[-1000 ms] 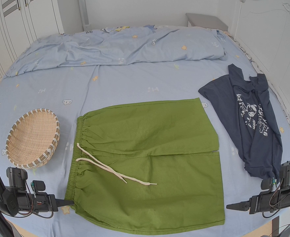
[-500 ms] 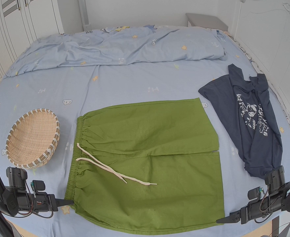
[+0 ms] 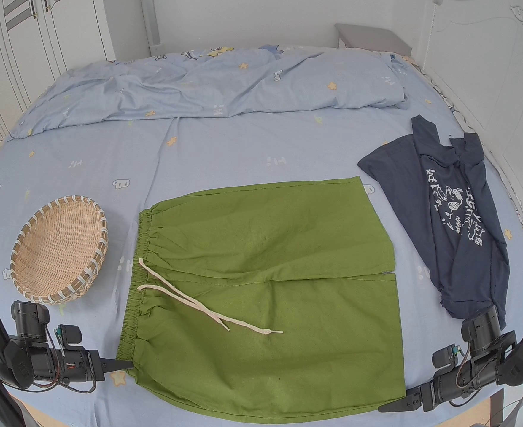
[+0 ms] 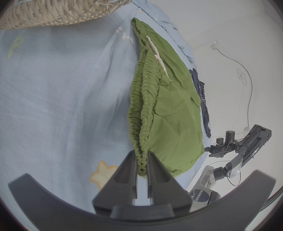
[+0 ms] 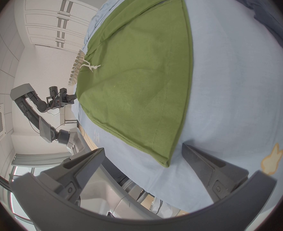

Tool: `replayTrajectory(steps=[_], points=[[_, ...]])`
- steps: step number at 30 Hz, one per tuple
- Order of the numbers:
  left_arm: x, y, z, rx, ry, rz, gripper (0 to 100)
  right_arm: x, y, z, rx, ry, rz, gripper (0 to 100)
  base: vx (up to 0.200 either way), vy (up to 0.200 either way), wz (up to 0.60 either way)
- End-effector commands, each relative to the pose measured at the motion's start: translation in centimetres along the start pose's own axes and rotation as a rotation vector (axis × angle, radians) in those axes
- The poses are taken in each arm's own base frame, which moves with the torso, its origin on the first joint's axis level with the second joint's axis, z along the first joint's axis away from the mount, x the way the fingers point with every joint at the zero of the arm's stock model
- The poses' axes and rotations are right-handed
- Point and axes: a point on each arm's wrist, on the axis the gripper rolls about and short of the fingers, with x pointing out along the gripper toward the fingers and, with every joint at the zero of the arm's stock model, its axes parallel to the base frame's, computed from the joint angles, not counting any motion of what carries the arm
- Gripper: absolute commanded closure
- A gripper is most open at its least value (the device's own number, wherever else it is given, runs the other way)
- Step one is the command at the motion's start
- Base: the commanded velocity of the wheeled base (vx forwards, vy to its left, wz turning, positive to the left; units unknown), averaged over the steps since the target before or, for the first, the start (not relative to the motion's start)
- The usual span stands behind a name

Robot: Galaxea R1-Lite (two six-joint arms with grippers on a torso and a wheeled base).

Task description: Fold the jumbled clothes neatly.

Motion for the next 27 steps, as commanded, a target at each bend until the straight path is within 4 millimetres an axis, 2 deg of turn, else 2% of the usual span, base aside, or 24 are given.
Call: replayTrajectory(steps=[1, 12, 13, 27], points=[[-0.12, -0.09, -0.47, -0.013, 0.013, 0.001, 100, 0.39, 0.00, -0.60, 0.008, 0.042, 0.004, 0, 0.000, 0.000, 0.00], [-0.12, -0.09, -0.45, -0.012, 0.012, 0.001, 100, 0.29, -0.03, -0.33, 0.005, 0.016, 0.021, 0, 0.000, 0.000, 0.00], [-0.09, -0.09, -0.45, -0.011, 0.013, 0.000, 100, 0.27, -0.07, -0.33, 0.009, 0.015, 0.020, 100, 0.000, 0.000, 0.00], [-0.03, 0.06, -0.52, -0.018, 0.017, 0.005, 100, 0.17, -0.11, -0.43, 0.016, 0.020, 0.016, 100, 0.000, 0.000, 0.00]])
